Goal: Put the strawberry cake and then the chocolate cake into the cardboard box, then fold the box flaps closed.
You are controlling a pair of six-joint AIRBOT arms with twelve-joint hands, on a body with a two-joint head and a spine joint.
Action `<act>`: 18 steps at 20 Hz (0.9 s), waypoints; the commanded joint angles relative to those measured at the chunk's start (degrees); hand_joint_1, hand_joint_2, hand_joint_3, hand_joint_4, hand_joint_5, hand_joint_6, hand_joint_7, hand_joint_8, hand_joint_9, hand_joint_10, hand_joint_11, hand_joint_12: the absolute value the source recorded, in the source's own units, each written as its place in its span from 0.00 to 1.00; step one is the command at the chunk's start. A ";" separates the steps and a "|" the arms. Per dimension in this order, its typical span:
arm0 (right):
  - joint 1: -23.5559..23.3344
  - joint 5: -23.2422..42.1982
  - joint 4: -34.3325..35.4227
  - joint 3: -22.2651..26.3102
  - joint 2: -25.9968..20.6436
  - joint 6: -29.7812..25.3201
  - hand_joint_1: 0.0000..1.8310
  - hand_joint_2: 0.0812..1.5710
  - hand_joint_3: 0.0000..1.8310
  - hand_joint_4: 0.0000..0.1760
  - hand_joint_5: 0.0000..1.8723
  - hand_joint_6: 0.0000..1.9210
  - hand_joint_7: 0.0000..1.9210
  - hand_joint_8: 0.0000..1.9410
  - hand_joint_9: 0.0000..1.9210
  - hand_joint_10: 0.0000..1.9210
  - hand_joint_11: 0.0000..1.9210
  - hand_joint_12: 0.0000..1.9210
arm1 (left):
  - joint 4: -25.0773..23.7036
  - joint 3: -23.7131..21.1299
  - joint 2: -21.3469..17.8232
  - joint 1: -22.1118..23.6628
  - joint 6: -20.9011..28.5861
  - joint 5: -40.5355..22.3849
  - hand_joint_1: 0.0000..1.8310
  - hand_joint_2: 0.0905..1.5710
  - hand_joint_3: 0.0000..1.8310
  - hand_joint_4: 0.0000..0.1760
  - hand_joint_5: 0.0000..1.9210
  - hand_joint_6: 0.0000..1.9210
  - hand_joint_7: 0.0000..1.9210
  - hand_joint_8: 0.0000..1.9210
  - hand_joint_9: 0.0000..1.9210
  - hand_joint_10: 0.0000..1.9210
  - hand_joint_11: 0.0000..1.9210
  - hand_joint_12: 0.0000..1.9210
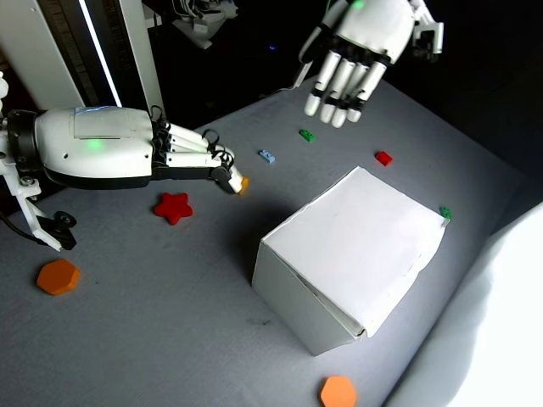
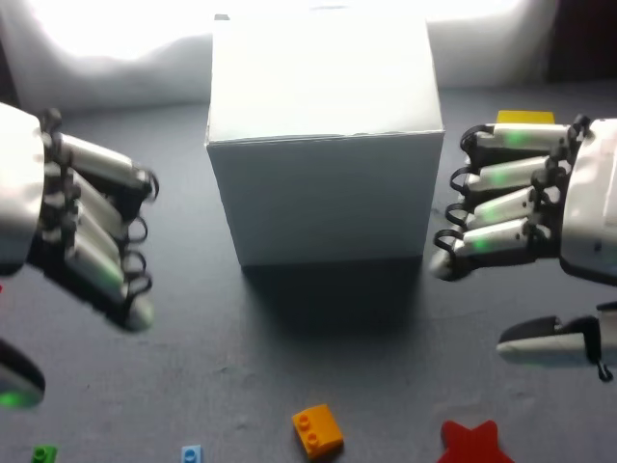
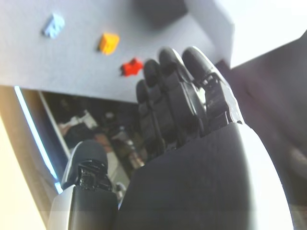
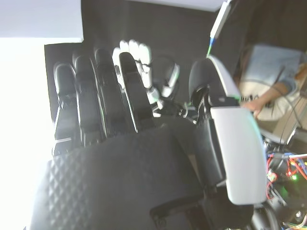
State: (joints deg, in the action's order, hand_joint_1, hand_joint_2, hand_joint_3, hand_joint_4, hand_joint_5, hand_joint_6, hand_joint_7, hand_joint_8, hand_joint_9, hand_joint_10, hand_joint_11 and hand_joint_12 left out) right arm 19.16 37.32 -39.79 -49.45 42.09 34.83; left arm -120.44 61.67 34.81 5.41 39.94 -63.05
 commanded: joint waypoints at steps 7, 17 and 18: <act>-0.63 1.46 6.16 0.49 0.04 0.99 0.18 0.91 0.01 0.00 0.51 0.83 0.59 0.92 0.58 1.00 0.50 1.00 | 5.16 -4.05 -5.23 2.93 2.05 -1.57 0.21 0.86 0.00 0.00 0.46 0.76 0.55 0.78 0.51 0.96 0.37 1.00; 0.15 5.10 5.38 1.25 -0.03 3.21 0.29 0.96 0.00 0.00 0.52 0.97 0.60 0.99 0.62 1.00 0.60 1.00 | 6.46 -2.14 -6.36 7.49 2.00 -4.39 0.22 0.94 0.00 0.00 0.46 0.91 0.56 0.88 0.53 1.00 0.47 1.00; 0.18 6.07 5.31 1.24 -0.06 3.07 0.29 0.96 0.00 0.00 0.52 0.97 0.60 0.99 0.62 1.00 0.60 1.00 | 6.42 -1.45 -6.18 8.18 1.98 -4.55 0.22 0.94 0.00 0.00 0.46 0.91 0.56 0.88 0.53 1.00 0.47 1.00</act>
State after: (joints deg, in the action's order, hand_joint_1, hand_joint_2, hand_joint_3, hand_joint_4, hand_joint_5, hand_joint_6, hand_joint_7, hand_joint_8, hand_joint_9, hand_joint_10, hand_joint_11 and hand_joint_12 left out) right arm 19.59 36.91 -36.23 -48.31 42.59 38.09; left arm -118.96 60.40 29.12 13.37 41.91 -68.45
